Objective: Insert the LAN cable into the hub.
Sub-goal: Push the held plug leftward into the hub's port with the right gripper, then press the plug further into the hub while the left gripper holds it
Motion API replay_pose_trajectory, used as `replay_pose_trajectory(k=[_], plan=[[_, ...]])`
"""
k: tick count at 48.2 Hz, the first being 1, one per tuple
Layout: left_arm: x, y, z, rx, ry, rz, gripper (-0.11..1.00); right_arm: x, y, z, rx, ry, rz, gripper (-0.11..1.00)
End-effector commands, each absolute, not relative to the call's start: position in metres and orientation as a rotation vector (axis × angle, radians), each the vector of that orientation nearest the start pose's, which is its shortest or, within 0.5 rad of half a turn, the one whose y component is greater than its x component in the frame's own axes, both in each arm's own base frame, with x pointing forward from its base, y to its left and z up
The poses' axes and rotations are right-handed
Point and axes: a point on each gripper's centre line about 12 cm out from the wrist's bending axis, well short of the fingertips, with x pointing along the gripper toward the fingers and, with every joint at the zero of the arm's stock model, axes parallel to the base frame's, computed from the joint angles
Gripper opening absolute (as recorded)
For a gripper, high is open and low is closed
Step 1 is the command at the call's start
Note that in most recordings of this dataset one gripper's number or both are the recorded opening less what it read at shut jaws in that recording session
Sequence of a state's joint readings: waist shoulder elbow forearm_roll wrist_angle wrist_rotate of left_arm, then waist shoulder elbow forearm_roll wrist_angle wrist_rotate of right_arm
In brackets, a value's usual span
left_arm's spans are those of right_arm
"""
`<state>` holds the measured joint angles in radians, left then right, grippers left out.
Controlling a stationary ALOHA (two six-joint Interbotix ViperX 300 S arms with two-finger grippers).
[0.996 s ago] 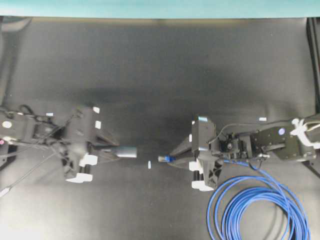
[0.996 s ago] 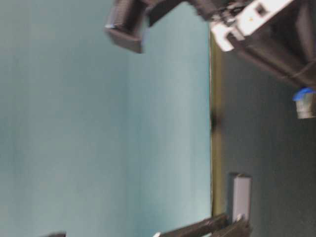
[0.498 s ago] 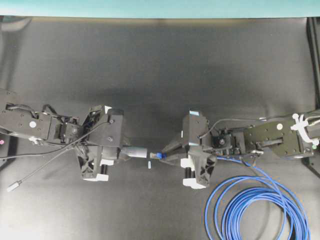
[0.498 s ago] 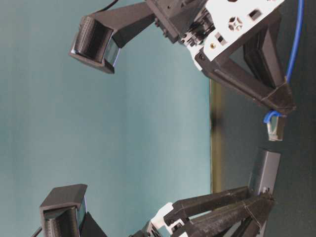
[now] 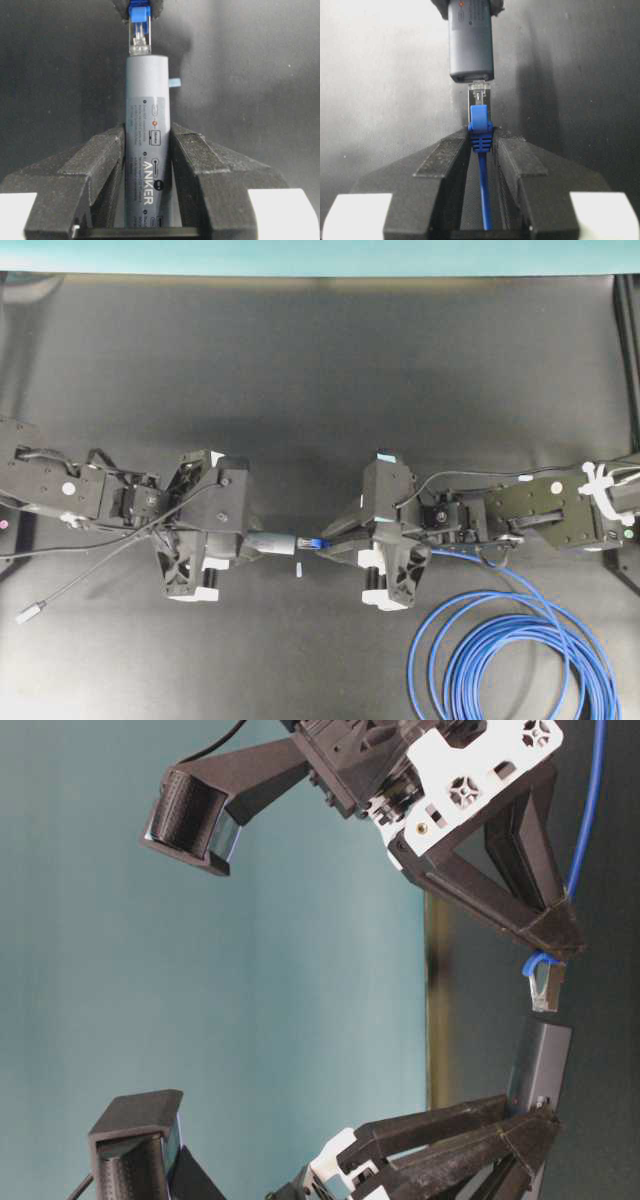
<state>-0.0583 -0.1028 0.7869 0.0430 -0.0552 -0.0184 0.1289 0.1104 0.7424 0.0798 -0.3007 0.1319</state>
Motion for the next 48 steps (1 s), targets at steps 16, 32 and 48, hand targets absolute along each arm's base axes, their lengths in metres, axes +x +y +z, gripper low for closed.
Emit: replay_pose_trajectory(k=[16,32,48], plan=[[0.363,-0.019,0.181,0.034,0.581,-0.059,0.28,0.393,0.047,0.138,0.169,0.525,0.044,0.13],[0.369,-0.02,0.179,0.035,0.581,-0.061,0.28,0.395,0.045,0.141,0.173,0.499,0.04,0.13],[0.379,-0.02,0.178,0.048,0.61,-0.063,0.28,0.394,0.045,0.137,0.172,0.535,0.037,0.13]])
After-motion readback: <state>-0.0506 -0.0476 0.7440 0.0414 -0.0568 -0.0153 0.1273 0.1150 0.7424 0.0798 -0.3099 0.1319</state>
